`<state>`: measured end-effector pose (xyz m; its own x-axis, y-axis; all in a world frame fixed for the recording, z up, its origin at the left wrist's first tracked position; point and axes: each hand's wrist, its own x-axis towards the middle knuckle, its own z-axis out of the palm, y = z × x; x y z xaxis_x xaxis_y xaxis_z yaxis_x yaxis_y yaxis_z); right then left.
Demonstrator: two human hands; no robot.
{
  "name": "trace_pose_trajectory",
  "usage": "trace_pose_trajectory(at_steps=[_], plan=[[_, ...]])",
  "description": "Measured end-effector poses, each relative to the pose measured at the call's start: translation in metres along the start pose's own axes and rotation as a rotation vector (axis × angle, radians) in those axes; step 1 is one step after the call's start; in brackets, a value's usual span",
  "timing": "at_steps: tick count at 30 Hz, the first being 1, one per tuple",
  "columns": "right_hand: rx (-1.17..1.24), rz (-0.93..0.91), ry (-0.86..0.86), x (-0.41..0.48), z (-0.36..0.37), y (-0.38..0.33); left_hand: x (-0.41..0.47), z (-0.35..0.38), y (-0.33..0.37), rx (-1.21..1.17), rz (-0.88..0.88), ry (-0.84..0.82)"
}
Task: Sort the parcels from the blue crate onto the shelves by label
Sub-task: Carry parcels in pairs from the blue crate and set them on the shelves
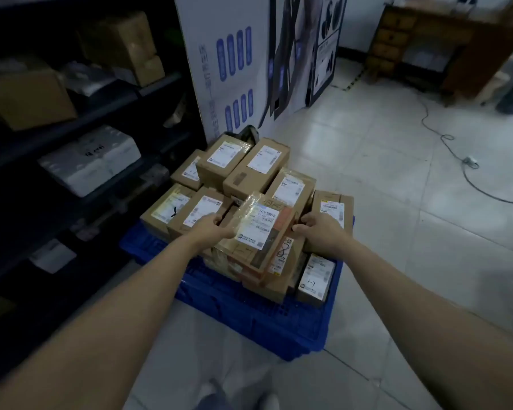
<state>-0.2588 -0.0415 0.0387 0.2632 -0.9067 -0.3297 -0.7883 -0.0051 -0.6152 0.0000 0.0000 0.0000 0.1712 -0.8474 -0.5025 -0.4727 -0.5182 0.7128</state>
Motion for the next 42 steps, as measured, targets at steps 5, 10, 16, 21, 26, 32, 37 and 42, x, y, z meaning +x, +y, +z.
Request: trace_pose_trajectory(at_steps=[5, 10, 16, 21, 26, 32, 37, 42], plan=[[0.09, 0.205, -0.089, 0.031, 0.017, 0.016, 0.038, 0.001, -0.015, 0.007, -0.102, -0.113], [0.282, 0.305, -0.21, 0.051, 0.044, 0.019, 0.074, 0.001, -0.024, -0.059, -0.164, -0.219], [0.502, 0.459, -0.169, 0.064, 0.061, 0.014, 0.091, 0.005, -0.028, -0.179, -0.241, -0.339], [0.604, 0.509, -0.138, 0.06, 0.059, 0.011, 0.086, 0.005, -0.025, -0.241, -0.213, -0.331], [0.69, 0.503, -0.103, 0.052, 0.045, 0.008, 0.074, 0.009, -0.008, -0.454, -0.145, -0.266], [0.701, 0.442, -0.064, 0.043, 0.015, 0.014, 0.062, 0.028, 0.02, -0.547, -0.058, -0.269], [0.733, 0.385, 0.042, 0.053, -0.017, 0.02, 0.063, 0.037, 0.056, -0.651, 0.008, -0.335], [0.754, 0.337, 0.118, 0.074, -0.039, 0.039, 0.083, 0.049, 0.082, -0.683, 0.08, -0.361]])
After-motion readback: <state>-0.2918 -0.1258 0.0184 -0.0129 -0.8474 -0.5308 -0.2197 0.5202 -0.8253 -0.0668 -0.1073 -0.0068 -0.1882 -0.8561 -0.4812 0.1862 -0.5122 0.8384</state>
